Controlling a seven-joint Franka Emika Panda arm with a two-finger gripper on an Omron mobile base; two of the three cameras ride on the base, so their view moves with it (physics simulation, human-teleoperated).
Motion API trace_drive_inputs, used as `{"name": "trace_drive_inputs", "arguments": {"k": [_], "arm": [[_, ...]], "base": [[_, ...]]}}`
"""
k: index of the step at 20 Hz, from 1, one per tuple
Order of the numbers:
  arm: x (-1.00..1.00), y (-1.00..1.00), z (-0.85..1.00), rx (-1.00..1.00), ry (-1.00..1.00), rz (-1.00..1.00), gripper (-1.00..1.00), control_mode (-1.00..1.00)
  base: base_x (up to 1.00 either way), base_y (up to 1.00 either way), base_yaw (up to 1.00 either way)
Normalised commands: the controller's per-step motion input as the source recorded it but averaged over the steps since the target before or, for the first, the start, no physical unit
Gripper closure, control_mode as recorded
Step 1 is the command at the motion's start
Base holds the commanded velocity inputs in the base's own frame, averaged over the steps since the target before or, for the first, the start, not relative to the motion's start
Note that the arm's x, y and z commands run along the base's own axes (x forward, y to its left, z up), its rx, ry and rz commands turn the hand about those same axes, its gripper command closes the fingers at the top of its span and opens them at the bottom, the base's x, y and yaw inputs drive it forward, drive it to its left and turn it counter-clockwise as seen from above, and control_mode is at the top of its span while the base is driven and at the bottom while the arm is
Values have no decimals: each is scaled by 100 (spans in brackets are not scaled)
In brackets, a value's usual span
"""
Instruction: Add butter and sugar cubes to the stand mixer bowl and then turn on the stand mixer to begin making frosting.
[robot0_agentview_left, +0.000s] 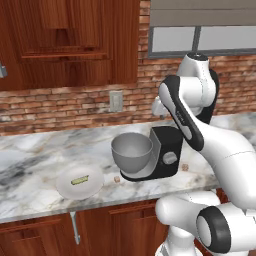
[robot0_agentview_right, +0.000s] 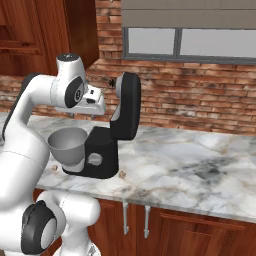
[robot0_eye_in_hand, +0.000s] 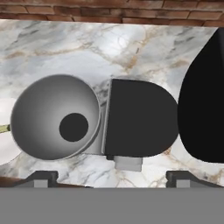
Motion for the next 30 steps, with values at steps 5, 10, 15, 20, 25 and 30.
{"name": "trace_drive_inputs", "arguments": {"k": [5, 10, 15, 20, 25, 30], "arm": [[0, 0, 0, 0, 0, 0, -100, 100], [0, 0, 0, 0, 0, 0, -100, 100], [0, 0, 0, 0, 0, 0, -100, 100], [0, 0, 0, 0, 0, 0, -100, 100], [0, 0, 0, 0, 0, 0, -100, 100], [0, 0, 0, 0, 0, 0, -100, 100]], "base": [[-35, 0, -4], [-40, 0, -10], [-17, 9, -11], [-6, 26, -19], [-6, 30, -21], [-12, 34, -19]]}}
